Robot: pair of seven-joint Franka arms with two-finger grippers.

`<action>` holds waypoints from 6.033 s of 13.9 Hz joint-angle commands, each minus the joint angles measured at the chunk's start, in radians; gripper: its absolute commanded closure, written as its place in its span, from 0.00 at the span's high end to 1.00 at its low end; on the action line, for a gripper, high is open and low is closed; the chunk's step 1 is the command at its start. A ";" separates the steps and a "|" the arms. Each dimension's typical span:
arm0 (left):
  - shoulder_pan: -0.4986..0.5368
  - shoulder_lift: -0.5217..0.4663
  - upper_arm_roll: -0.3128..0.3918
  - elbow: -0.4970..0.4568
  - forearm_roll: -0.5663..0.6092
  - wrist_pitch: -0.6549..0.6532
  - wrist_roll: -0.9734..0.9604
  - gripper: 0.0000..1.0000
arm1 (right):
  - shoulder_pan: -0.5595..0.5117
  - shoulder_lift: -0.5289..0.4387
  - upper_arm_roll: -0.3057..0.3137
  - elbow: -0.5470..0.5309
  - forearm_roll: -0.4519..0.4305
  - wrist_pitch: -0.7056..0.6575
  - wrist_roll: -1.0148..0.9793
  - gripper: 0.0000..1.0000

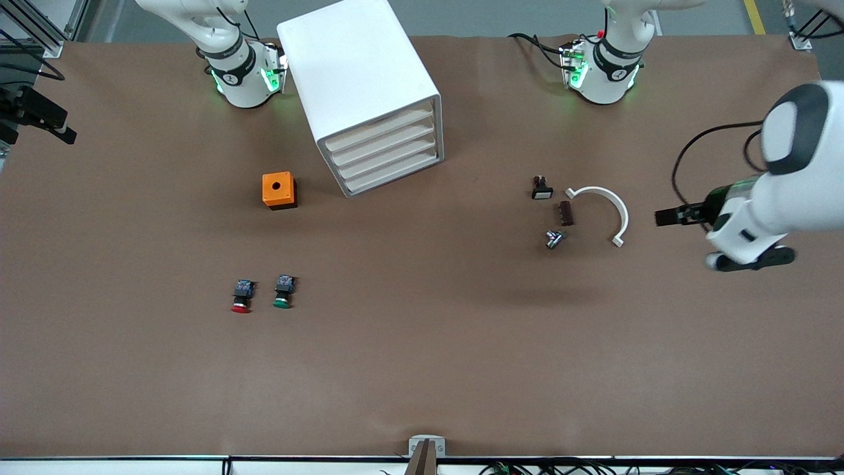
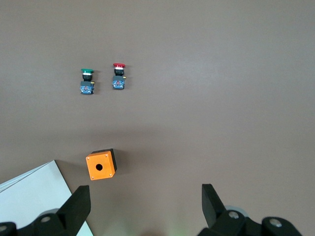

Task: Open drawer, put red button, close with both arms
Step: 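Reach the left gripper to the cabinet's top drawer front and grip it, then pull the top drawer open with the left gripper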

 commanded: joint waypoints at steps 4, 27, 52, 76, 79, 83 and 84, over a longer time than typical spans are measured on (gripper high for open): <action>-0.182 0.207 0.000 0.164 -0.237 -0.022 -0.401 0.99 | -0.003 -0.017 0.005 -0.014 -0.002 0.007 0.004 1.00; -0.377 0.634 -0.132 0.239 -0.949 -0.122 -1.904 0.62 | -0.004 0.006 0.005 0.009 -0.003 -0.001 -0.004 1.00; -0.524 0.671 -0.133 0.213 -1.002 -0.211 -2.074 0.03 | 0.054 0.040 0.005 0.022 -0.062 0.002 -0.004 1.00; -0.264 0.685 -0.114 0.231 -1.065 -0.185 -2.007 0.62 | -0.006 0.256 -0.003 0.018 0.049 0.133 0.010 1.00; -0.239 0.669 -0.114 0.269 -1.060 -0.185 -1.702 0.95 | -0.001 0.269 -0.001 0.006 0.047 0.157 0.011 1.00; -0.234 0.666 -0.049 0.360 -1.049 -0.185 -1.404 0.99 | 0.054 0.318 0.000 -0.017 0.044 0.260 0.085 1.00; -0.247 0.665 -0.020 0.365 -1.034 -0.185 -1.316 0.99 | 0.068 0.331 0.000 -0.025 0.041 0.280 0.117 1.00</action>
